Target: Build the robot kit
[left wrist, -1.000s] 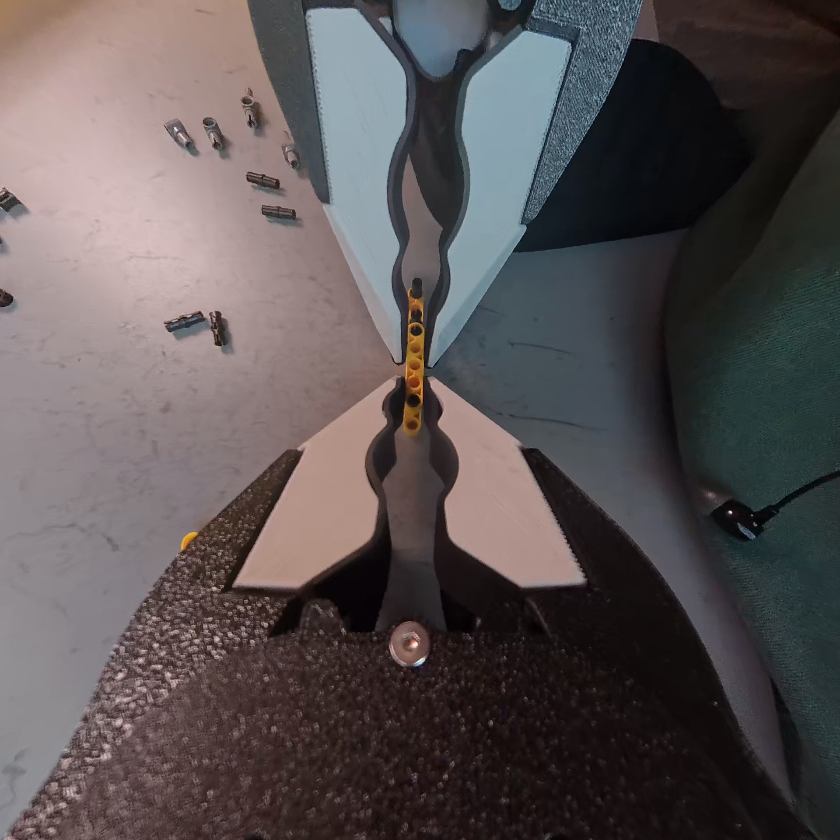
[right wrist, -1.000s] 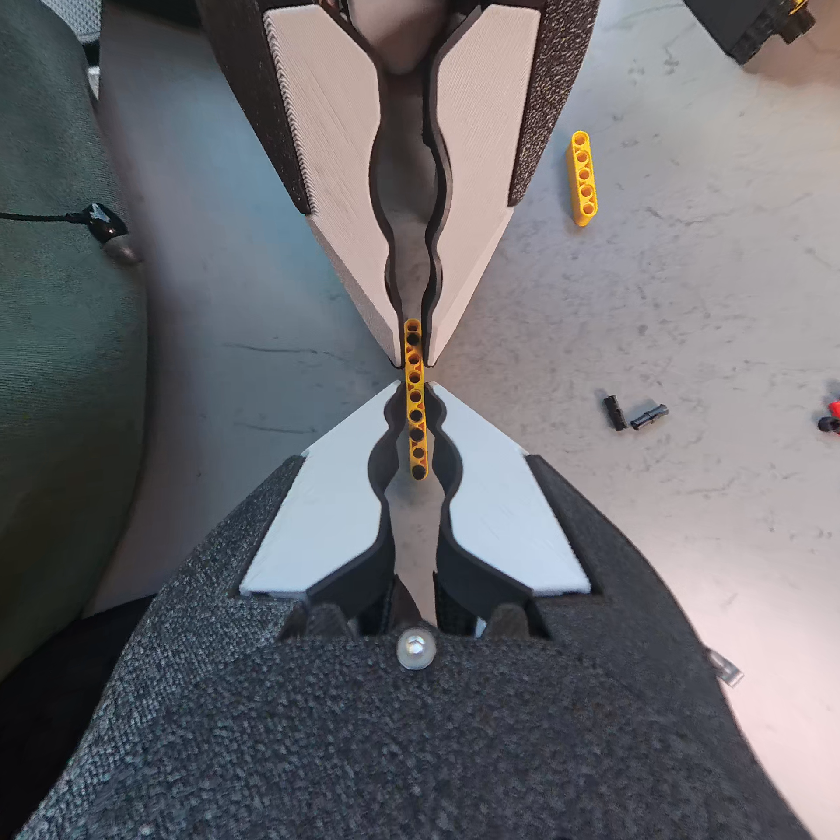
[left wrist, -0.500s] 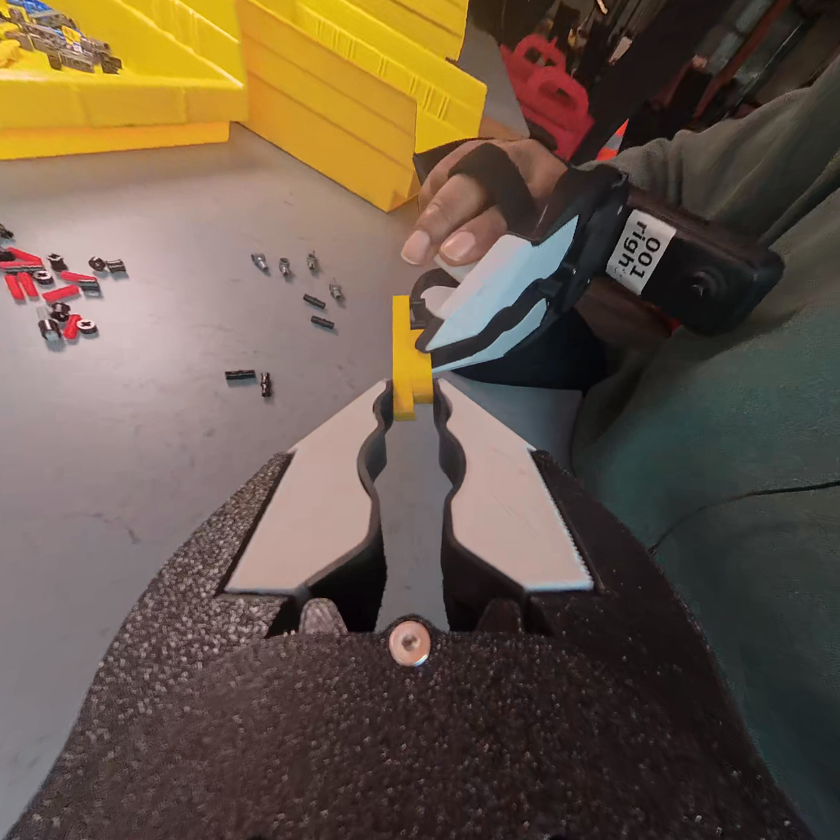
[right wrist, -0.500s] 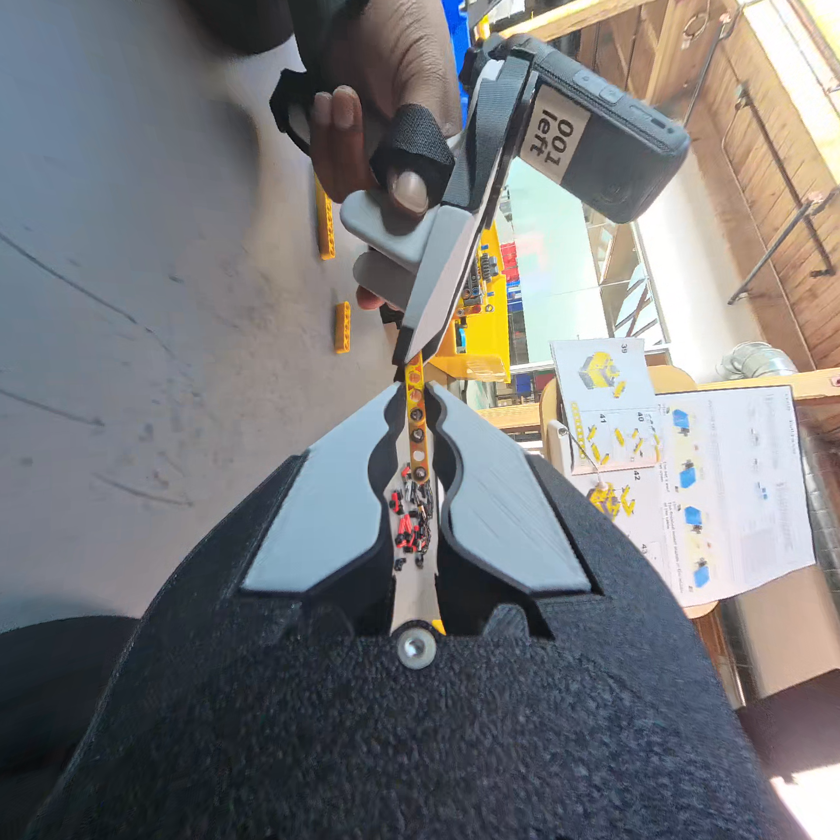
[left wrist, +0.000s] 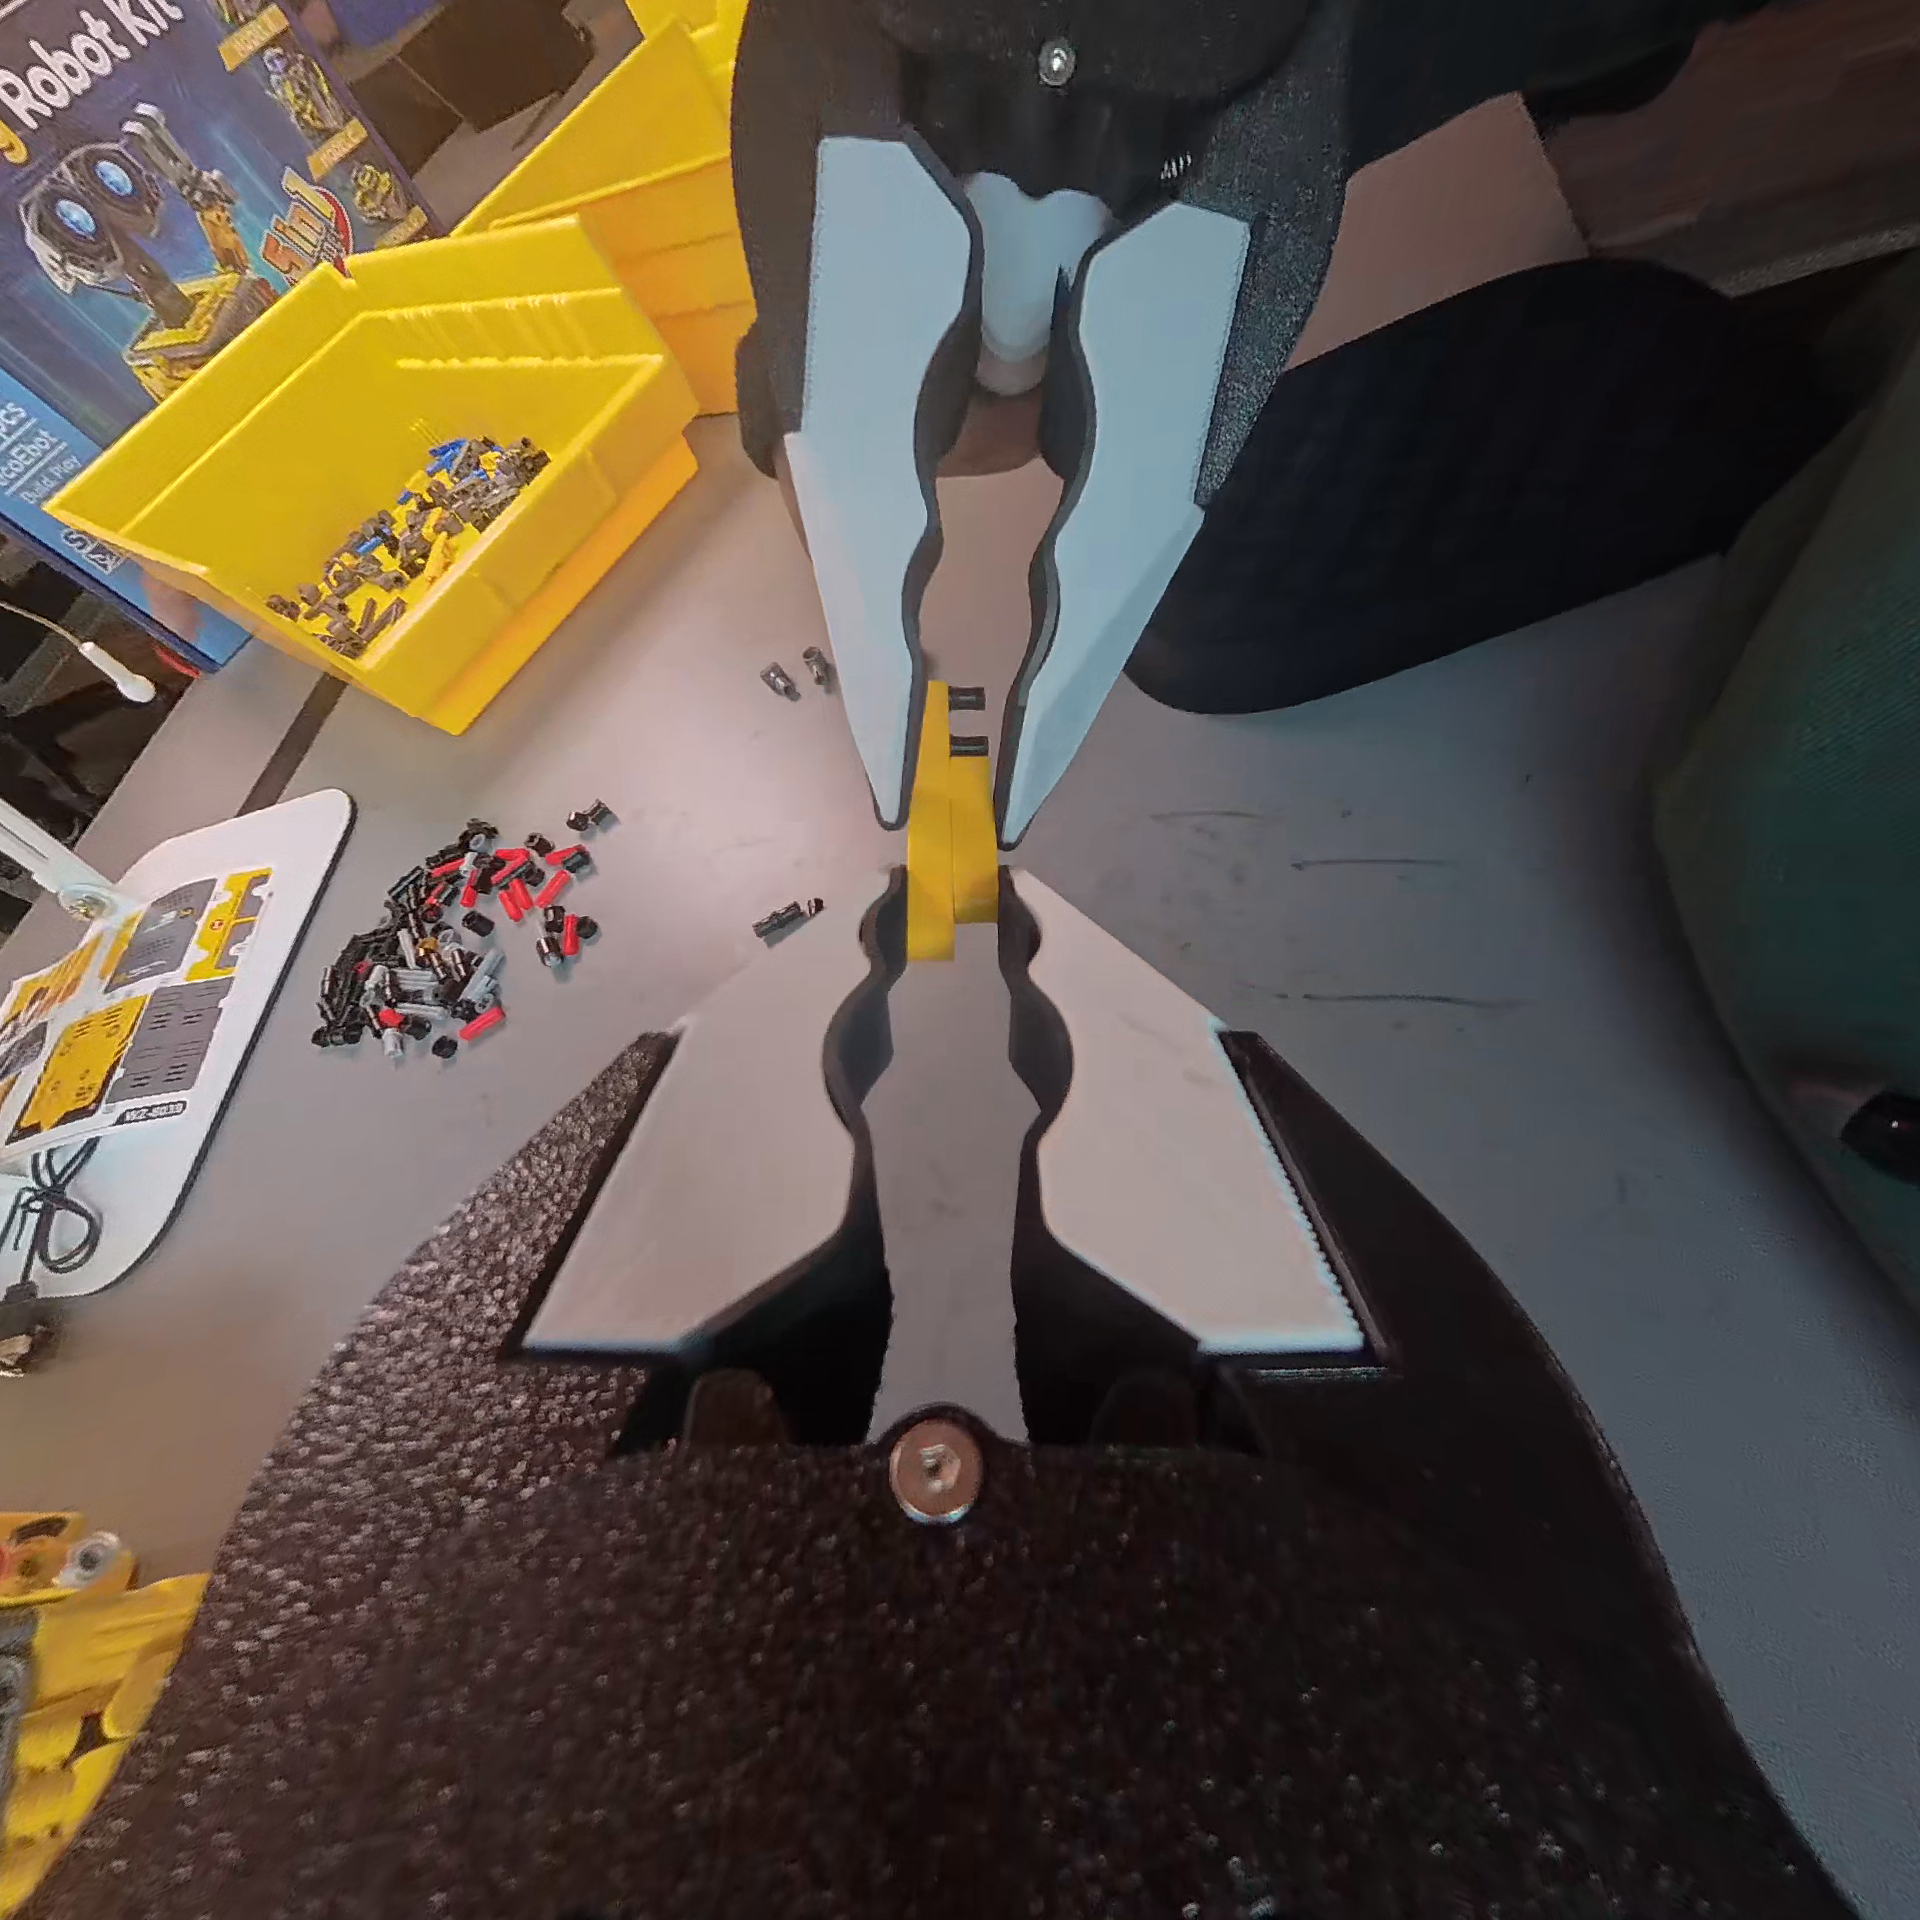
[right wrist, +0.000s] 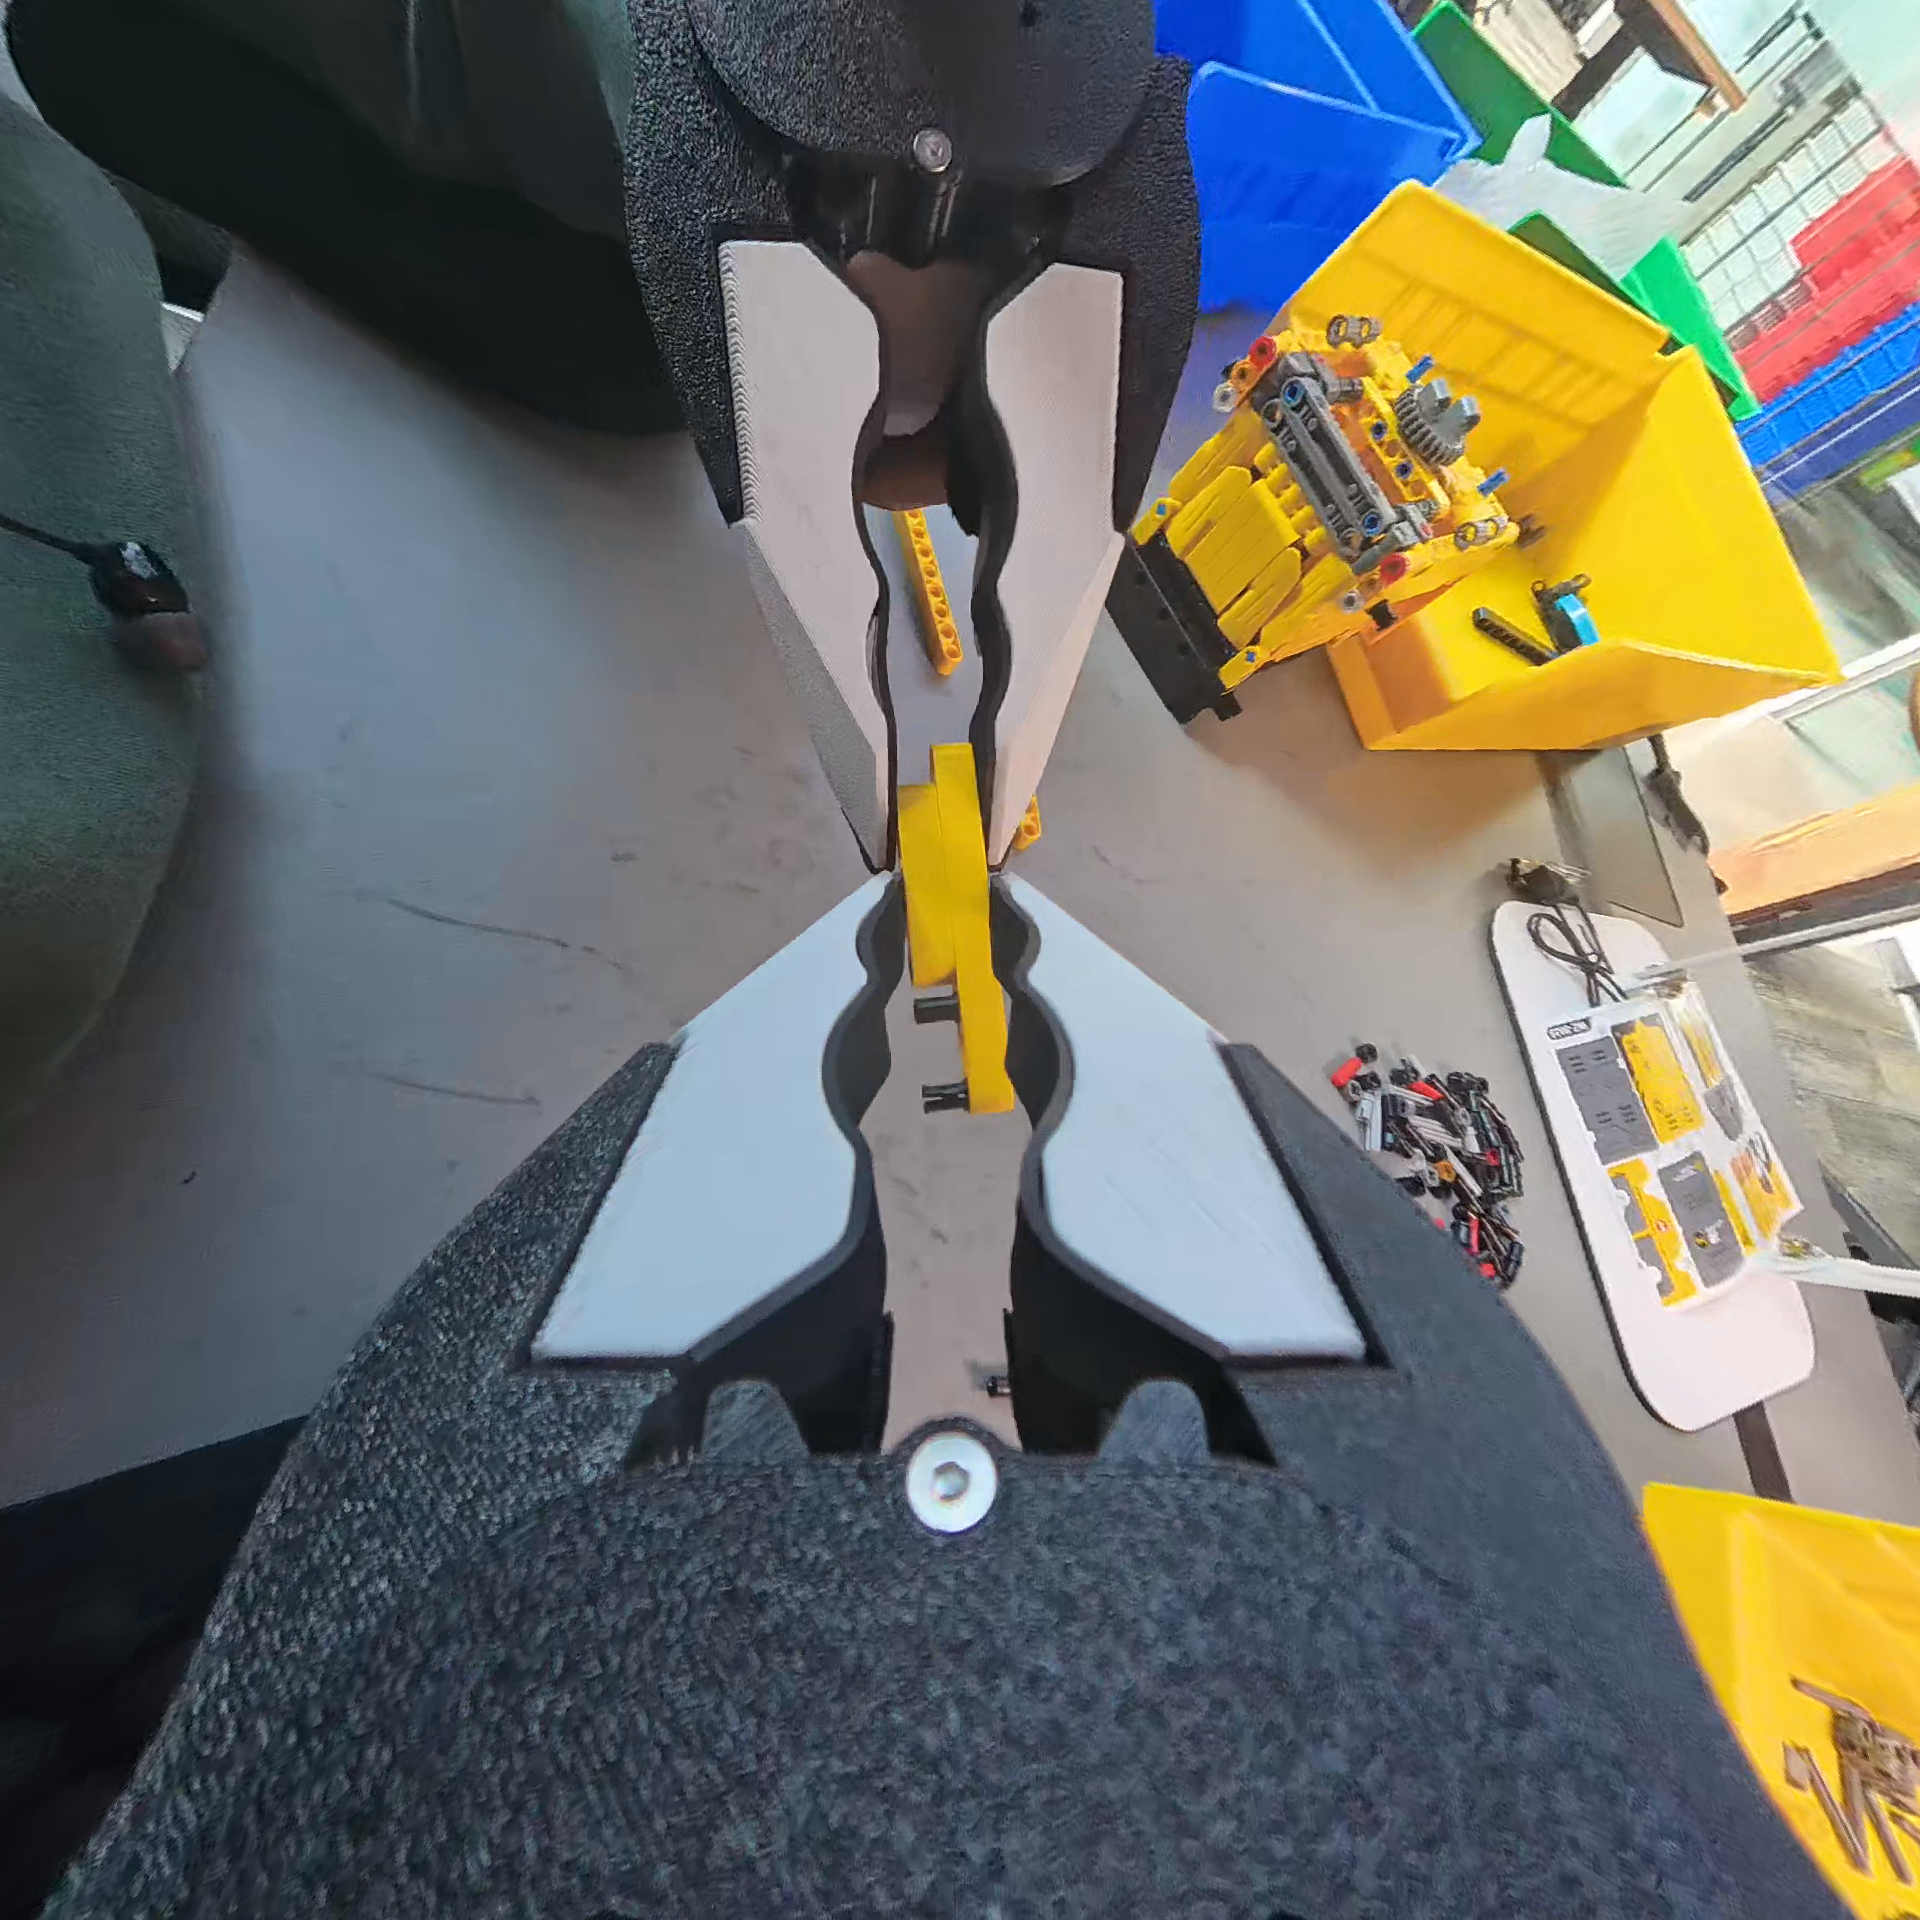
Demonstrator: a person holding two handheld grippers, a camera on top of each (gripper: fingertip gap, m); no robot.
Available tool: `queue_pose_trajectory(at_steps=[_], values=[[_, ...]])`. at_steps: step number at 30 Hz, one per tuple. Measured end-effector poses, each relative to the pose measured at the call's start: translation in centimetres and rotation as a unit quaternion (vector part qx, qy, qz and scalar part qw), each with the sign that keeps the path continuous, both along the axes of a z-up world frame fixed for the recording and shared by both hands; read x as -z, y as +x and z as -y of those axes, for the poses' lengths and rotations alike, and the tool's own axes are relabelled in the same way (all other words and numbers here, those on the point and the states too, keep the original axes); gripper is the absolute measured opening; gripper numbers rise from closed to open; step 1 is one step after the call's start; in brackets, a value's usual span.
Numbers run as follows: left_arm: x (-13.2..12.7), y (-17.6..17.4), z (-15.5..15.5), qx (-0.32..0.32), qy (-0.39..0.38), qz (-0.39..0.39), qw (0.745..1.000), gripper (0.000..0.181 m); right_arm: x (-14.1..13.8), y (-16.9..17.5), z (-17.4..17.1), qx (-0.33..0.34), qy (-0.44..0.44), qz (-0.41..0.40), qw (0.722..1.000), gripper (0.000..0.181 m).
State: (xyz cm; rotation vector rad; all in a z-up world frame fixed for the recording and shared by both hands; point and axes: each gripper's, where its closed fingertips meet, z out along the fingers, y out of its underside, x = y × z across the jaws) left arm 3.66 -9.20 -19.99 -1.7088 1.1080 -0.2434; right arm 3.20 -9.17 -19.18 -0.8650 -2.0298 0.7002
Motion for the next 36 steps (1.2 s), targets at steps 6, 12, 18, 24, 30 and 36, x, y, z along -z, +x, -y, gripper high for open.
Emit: queue_pose_trajectory(at_steps=[6, 12, 18, 24, 30, 36], values=[[1.4, -0.6, -0.5, -0.010, -0.076, 0.039, 0.996, 0.018, 1.7, -0.2, -0.9, 0.043, -0.064, 0.067, 0.995, 0.015], [3.7, -3.0, -1.2, -0.069, -0.125, 0.018, 0.990, 0.021, 6.3, 0.7, -2.2, 0.147, -0.130, 0.188, 0.962, 0.015], [3.3, -4.0, -1.9, -0.101, -0.141, 0.065, 0.983, 0.030, 7.2, 1.1, -2.6, 0.175, -0.136, 0.191, 0.956, 0.023], [3.5, -4.2, -2.1, -0.110, -0.162, 0.087, 0.977, 0.033, 2.6, 2.7, -9.4, 0.242, -0.142, 0.101, 0.954, 0.030], [6.0, -1.9, -0.3, -0.049, -0.204, 0.025, 0.977, 0.017, 2.2, 7.3, -15.9, 0.335, -0.150, 0.100, 0.925, 0.019], [6.7, -1.5, -1.9, -0.075, -0.171, -0.030, 0.982, 0.011, 5.8, 8.6, -15.8, 0.370, -0.148, 0.154, 0.904, 0.019]])
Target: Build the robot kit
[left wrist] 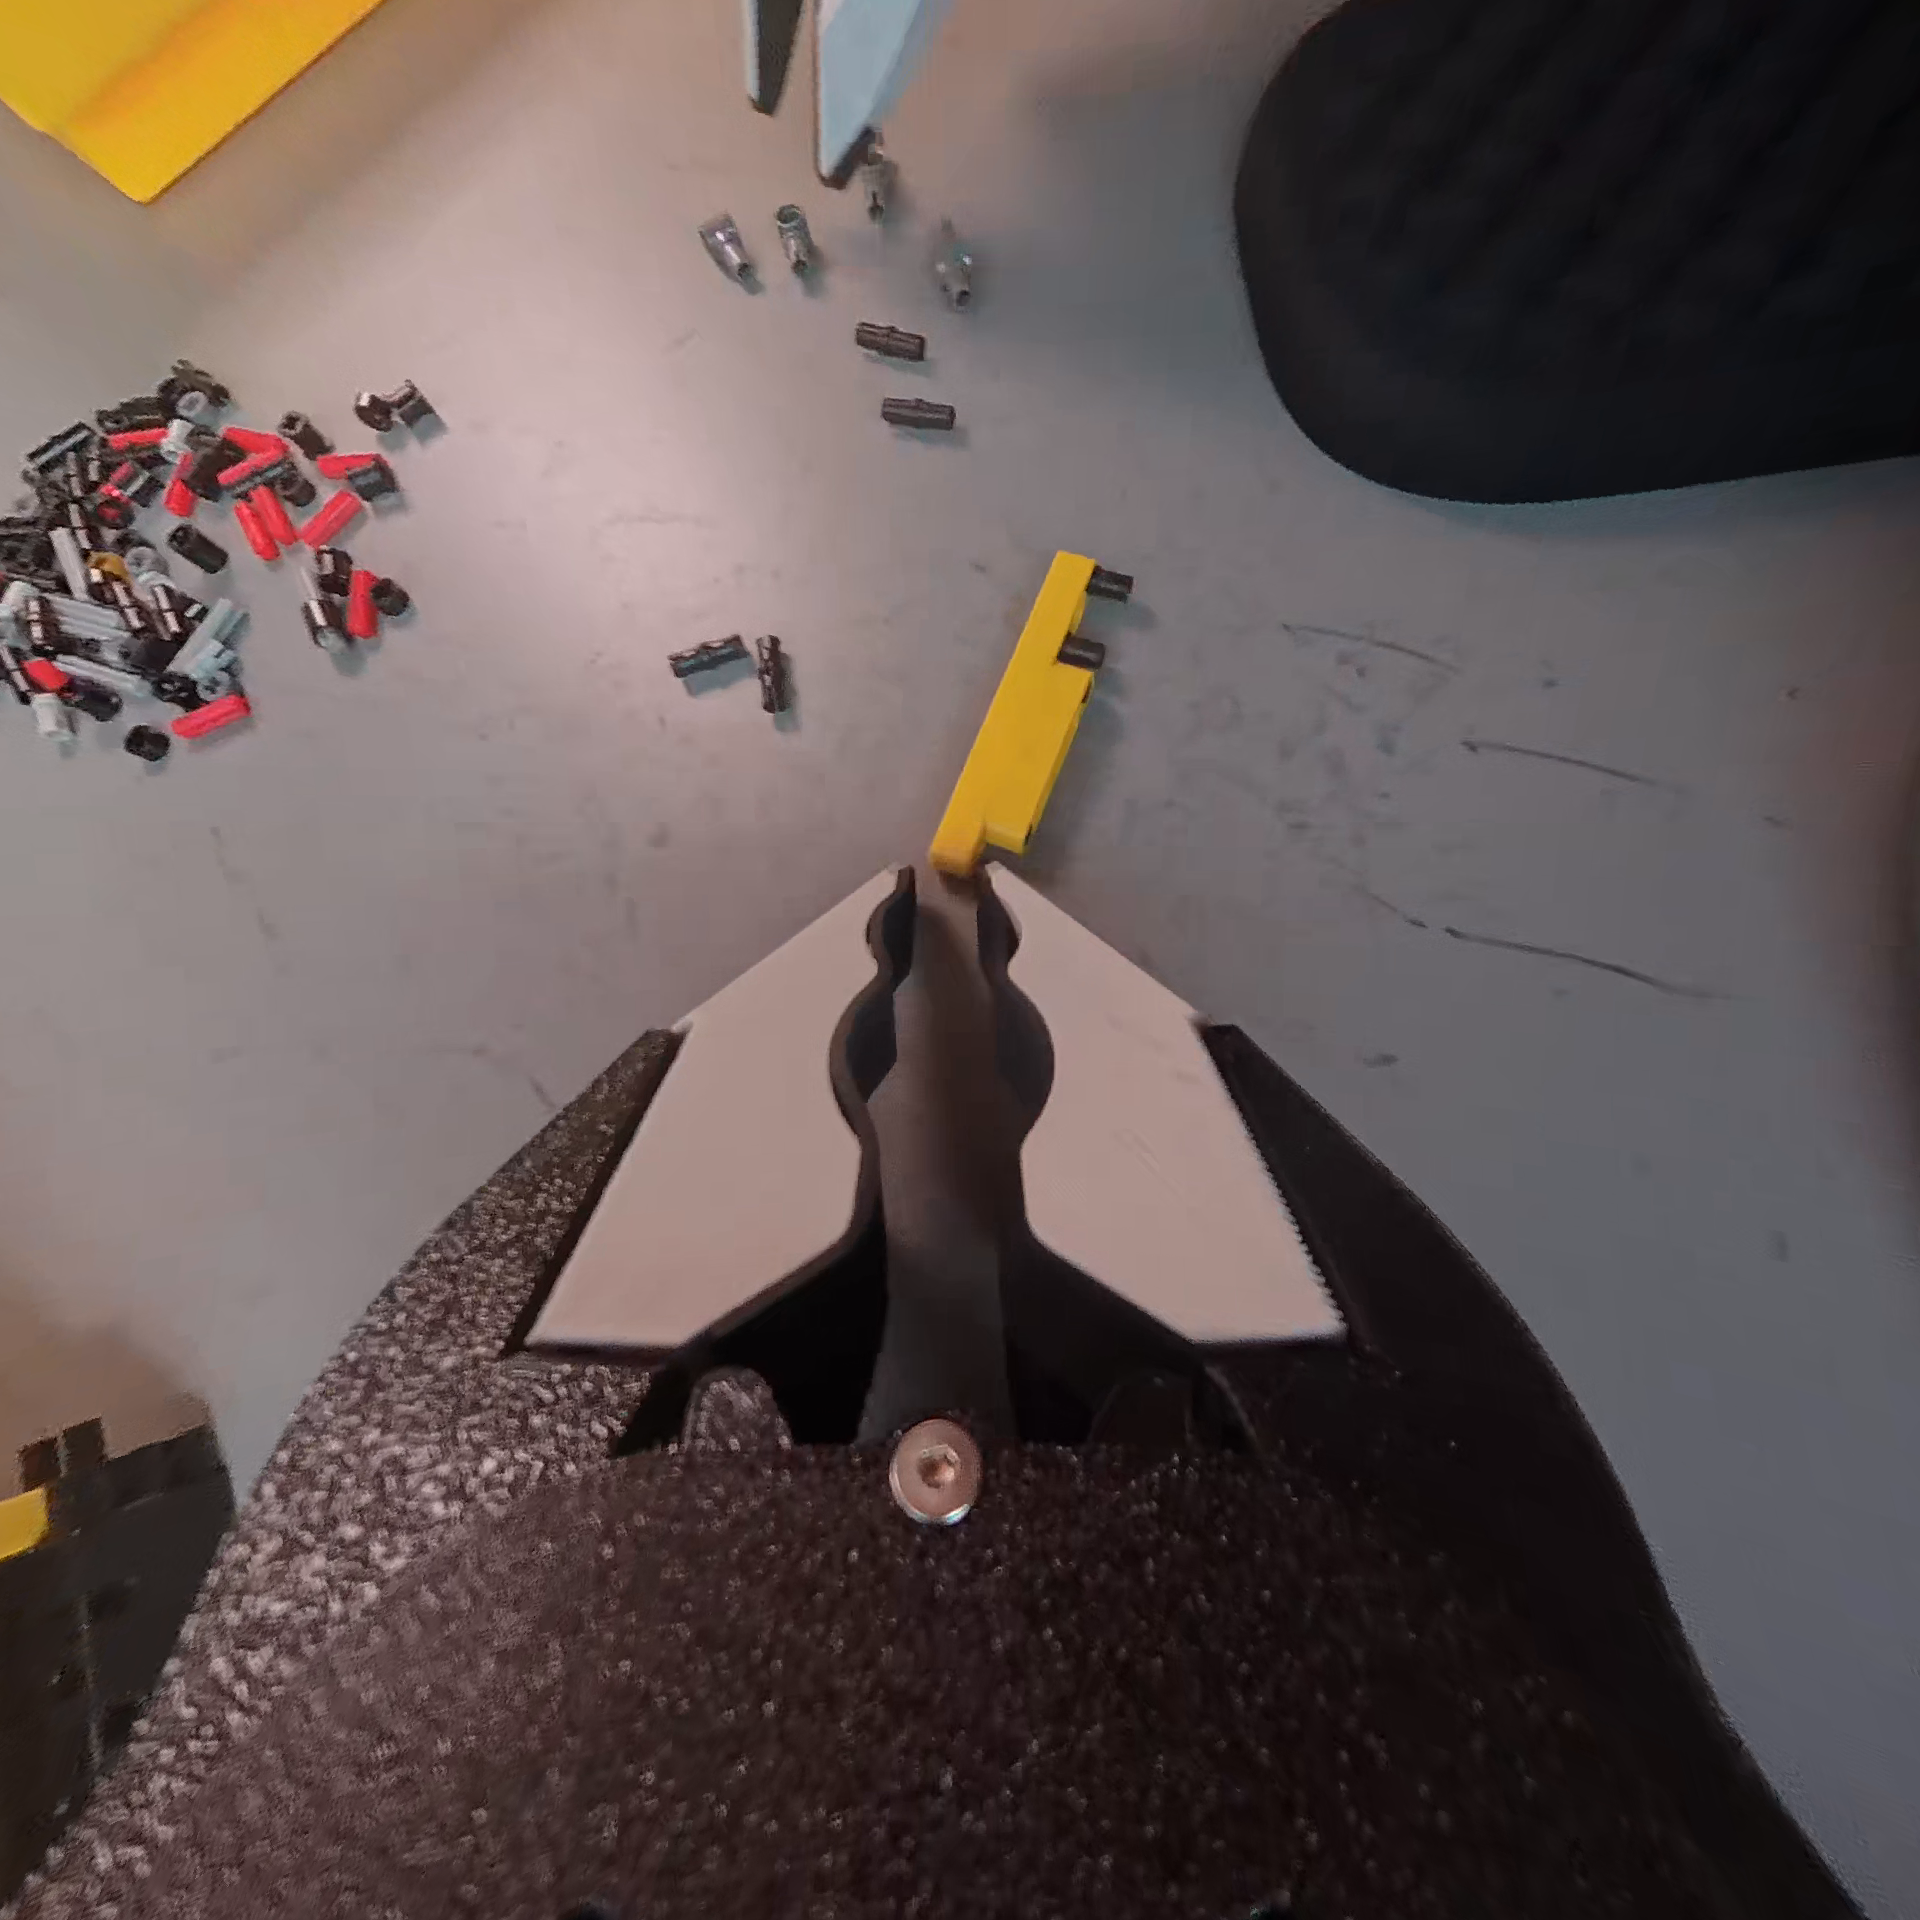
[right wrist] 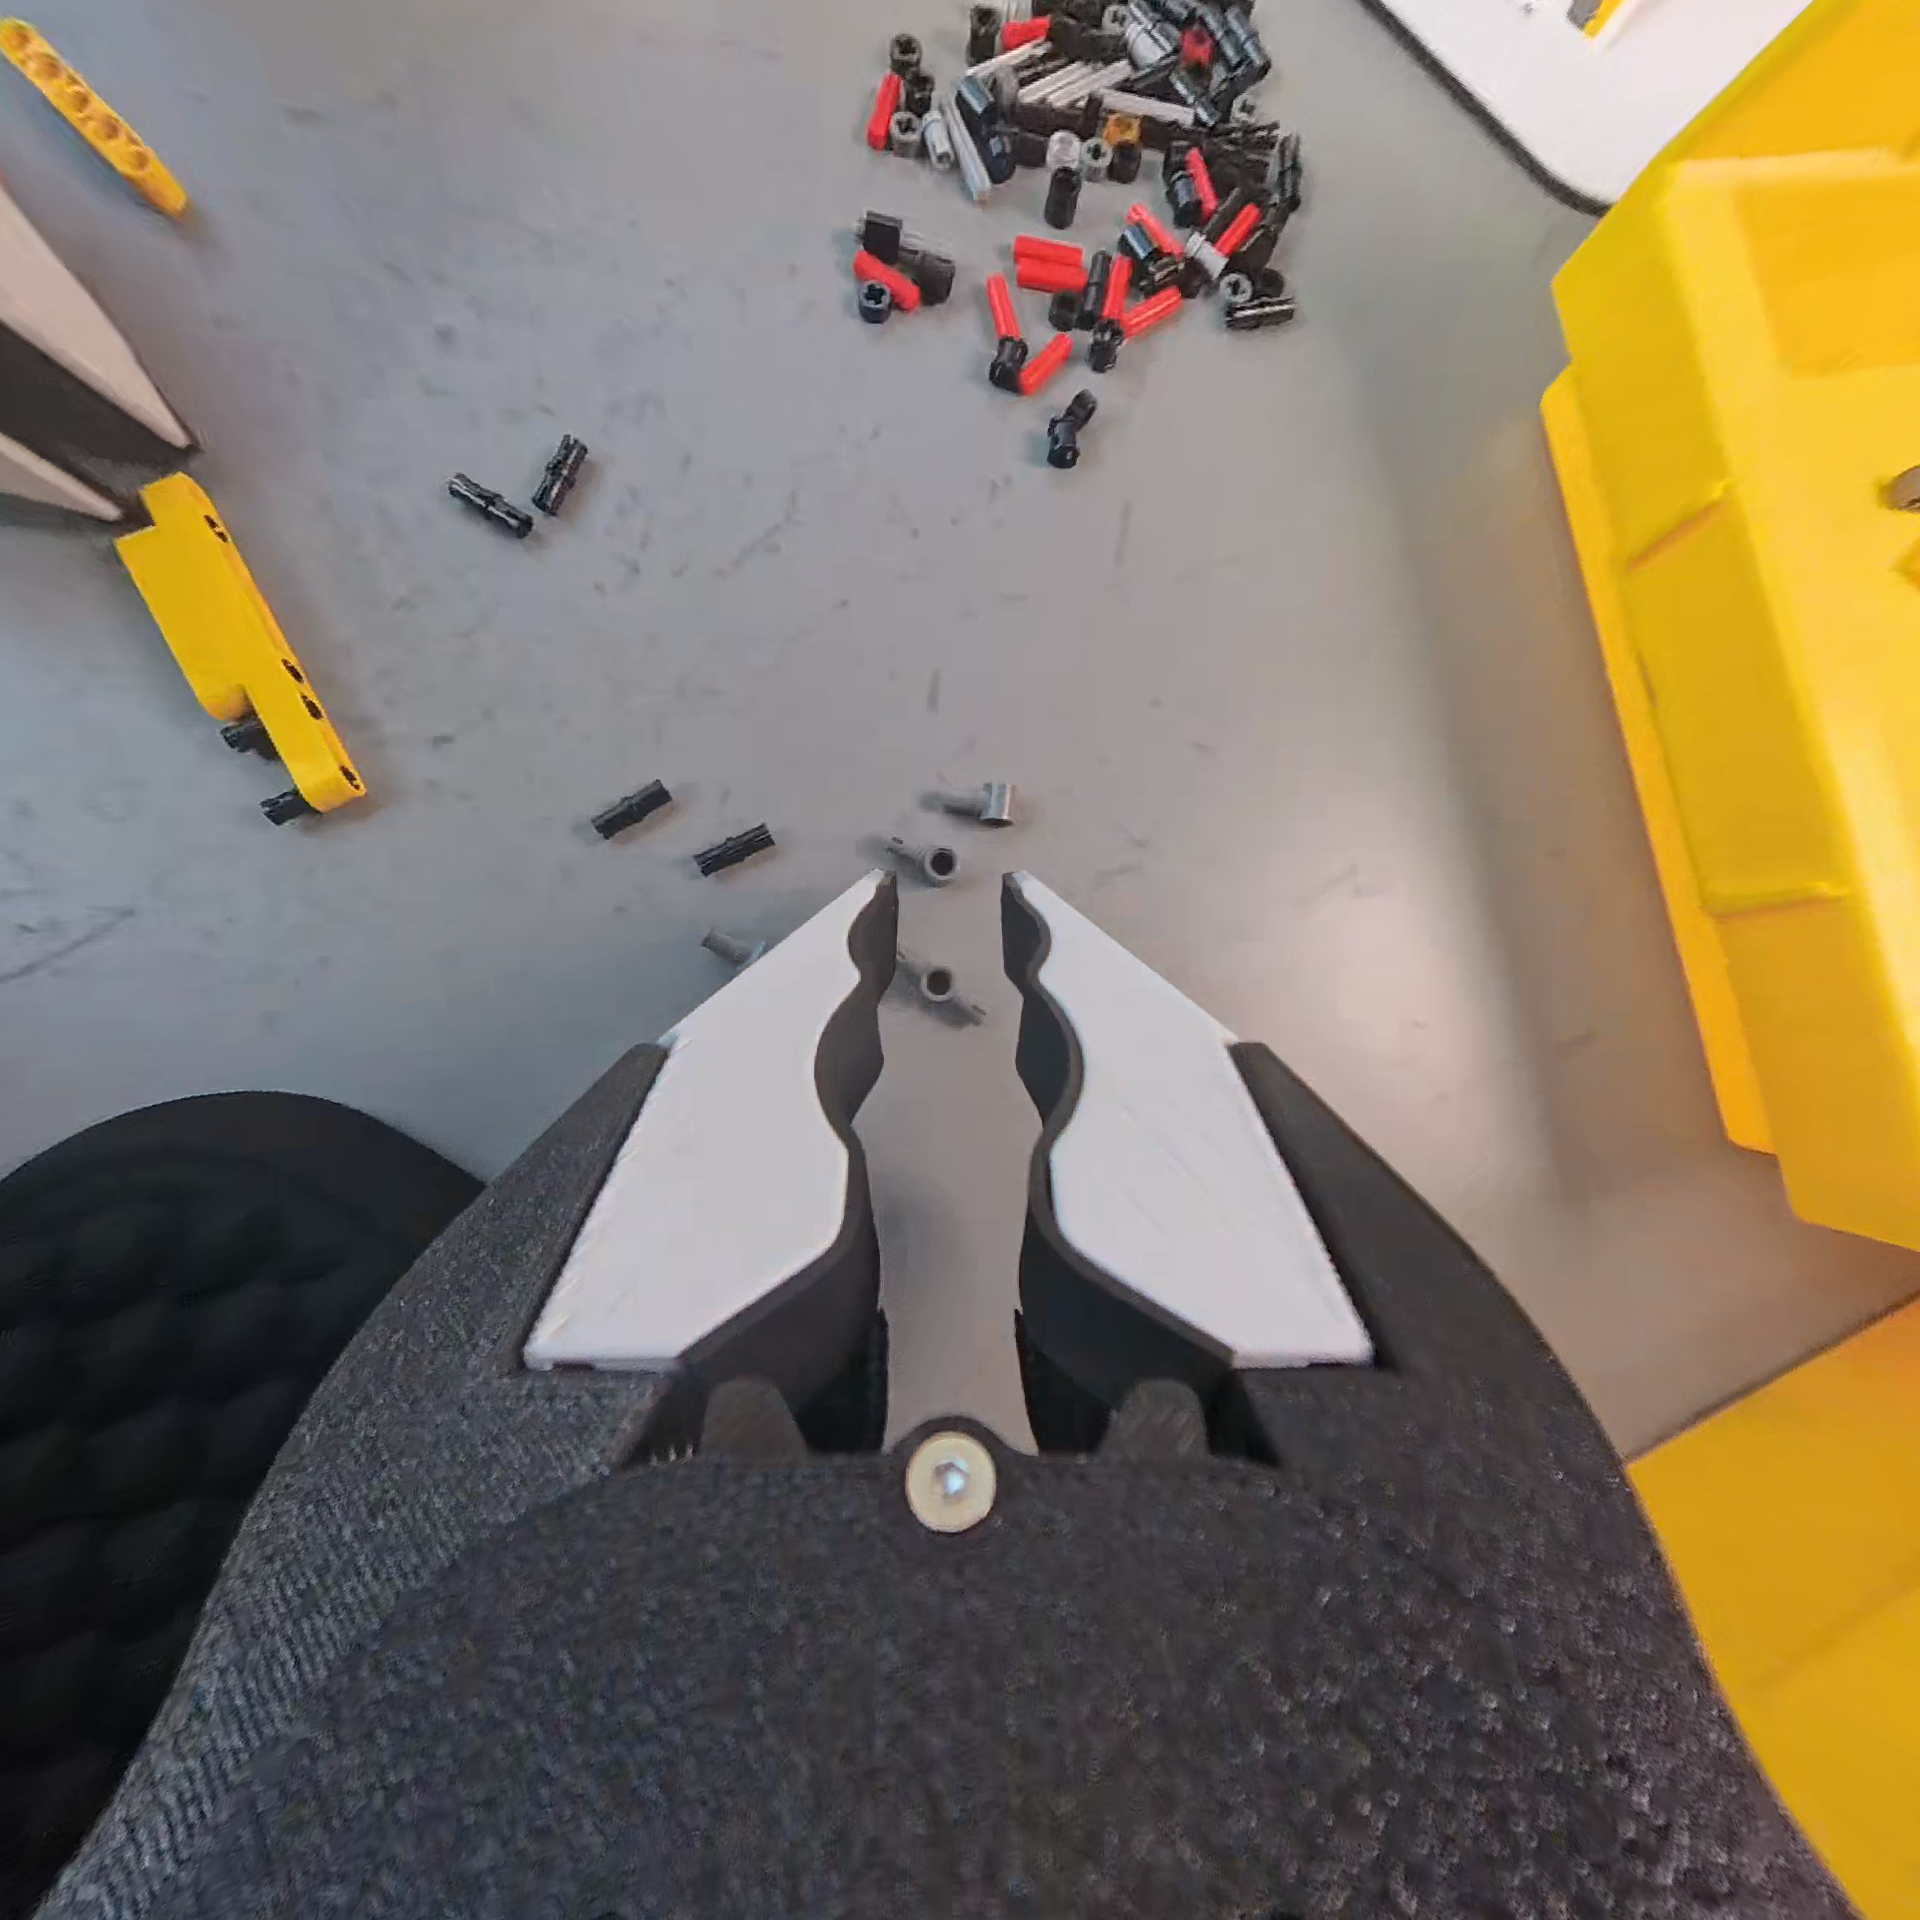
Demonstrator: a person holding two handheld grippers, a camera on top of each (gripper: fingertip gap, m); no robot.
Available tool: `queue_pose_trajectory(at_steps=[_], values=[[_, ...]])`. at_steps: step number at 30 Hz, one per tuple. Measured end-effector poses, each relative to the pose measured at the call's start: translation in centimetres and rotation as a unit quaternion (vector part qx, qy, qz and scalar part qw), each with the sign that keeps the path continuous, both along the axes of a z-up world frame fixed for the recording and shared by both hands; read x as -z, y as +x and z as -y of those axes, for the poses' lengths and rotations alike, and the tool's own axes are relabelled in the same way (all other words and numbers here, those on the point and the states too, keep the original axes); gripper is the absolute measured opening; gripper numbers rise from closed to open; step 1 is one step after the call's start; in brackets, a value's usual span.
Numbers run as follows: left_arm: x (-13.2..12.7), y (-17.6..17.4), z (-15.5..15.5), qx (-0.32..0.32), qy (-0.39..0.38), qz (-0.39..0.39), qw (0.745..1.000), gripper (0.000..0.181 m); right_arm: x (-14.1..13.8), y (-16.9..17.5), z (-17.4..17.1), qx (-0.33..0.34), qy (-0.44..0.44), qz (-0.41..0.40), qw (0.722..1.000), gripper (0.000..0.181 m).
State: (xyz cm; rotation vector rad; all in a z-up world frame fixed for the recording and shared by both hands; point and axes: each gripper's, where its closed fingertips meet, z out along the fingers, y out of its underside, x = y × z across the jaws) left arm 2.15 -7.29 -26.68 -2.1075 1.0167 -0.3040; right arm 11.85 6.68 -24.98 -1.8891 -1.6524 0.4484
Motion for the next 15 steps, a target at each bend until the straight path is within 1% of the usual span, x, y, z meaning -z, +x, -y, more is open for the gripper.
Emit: queue_pose_trajectory(at_steps=[4, 6, 9, 12, 15], values=[[-1.1, -0.8, -1.4, -0.031, 0.039, 0.005, 0.999, 0.014, 0.9, -0.5, -0.1, -0.019, 0.013, 0.004, 1.000, 0.022], [-1.7, -1.4, -1.7, -0.049, 0.043, 0.026, 0.998, 0.015, 1.4, -0.6, -0.1, -0.021, -0.001, 0.016, 1.000, 0.021], [-2.4, -2.0, -1.6, -0.063, 0.042, 0.060, 0.995, 0.017, 1.6, -0.8, 0.3, -0.034, -0.011, 0.022, 0.999, 0.009], [-3.0, -2.1, -1.5, -0.068, 0.048, 0.080, 0.993, 0.017, 1.6, -0.9, 0.5, -0.041, -0.012, 0.021, 0.999, 0.008], [-3.9, -1.7, -1.4, -0.066, 0.049, 0.119, 0.989, 0.018, 0.4, -1.7, 1.2, -0.054, -0.007, -0.017, 0.998, 0.008]])
